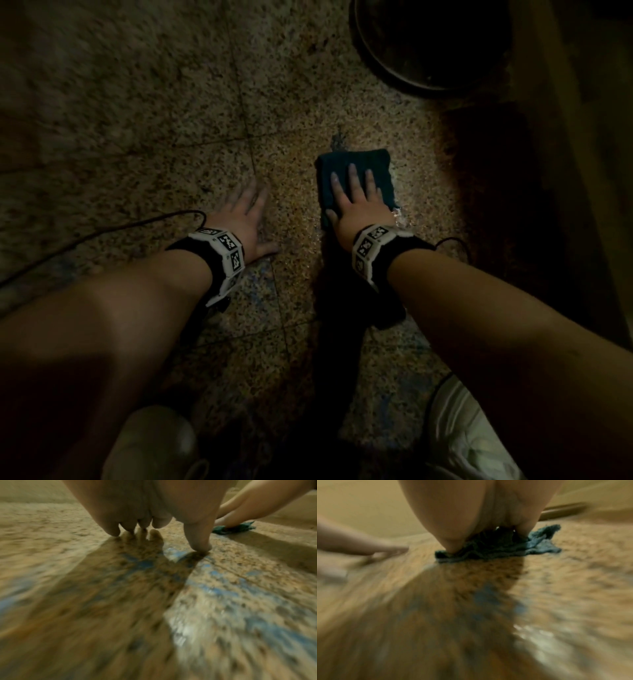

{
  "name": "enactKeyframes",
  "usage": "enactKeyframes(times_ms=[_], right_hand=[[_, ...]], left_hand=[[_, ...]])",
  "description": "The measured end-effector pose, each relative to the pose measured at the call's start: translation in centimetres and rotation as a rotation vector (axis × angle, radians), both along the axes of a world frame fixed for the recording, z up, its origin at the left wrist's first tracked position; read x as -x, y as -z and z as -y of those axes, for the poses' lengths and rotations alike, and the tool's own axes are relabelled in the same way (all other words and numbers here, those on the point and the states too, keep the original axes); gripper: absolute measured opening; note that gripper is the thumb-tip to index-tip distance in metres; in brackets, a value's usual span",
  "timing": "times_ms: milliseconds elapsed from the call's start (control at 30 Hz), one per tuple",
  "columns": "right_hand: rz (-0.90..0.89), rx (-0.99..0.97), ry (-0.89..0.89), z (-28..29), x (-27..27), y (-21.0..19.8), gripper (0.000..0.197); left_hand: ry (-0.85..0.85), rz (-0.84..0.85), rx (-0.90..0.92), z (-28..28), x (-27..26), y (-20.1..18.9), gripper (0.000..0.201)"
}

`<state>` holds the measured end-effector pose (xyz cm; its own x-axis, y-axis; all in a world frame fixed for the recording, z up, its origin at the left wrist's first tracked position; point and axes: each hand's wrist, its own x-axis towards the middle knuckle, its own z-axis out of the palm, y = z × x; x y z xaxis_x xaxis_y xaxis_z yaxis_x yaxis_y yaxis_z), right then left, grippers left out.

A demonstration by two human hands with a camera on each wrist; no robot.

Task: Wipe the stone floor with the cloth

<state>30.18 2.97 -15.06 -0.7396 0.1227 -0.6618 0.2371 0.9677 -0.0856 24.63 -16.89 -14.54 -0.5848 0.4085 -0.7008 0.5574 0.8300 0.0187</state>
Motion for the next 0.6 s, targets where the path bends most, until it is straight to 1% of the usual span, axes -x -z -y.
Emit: enactKeyframes(times_ms=[100, 167, 267, 400, 600], right_hand=[[0.012, 0.017, -0.109, 0.8, -2.0, 0.0, 0.062], [0.012, 0.031, -0.143, 1.4, -3.2, 0.1, 0.062], [0.010, 0.028, -0.124, 1.7, -3.4, 0.3, 0.061], [0.022, 0.015, -0.102, 1.9, -2.8, 0.3, 0.061], [0.010, 0.017, -0.006, 3.6, 0.3, 0.1, 0.060]], left_hand=[[-0.060, -0.003, 0.081, 1.3, 0.5, -0.1, 0.102], [-0.043, -0.005, 0.090, 1.9, 0.7, 0.0, 0.101], [-0.004, -0.035, 0.094, 1.9, 0.8, 0.2, 0.101], [0.004, -0.040, 0.119, 1.7, 0.8, 0.5, 0.102], [-0.004, -0.021, 0.085, 1.9, 0.8, 0.5, 0.102]])
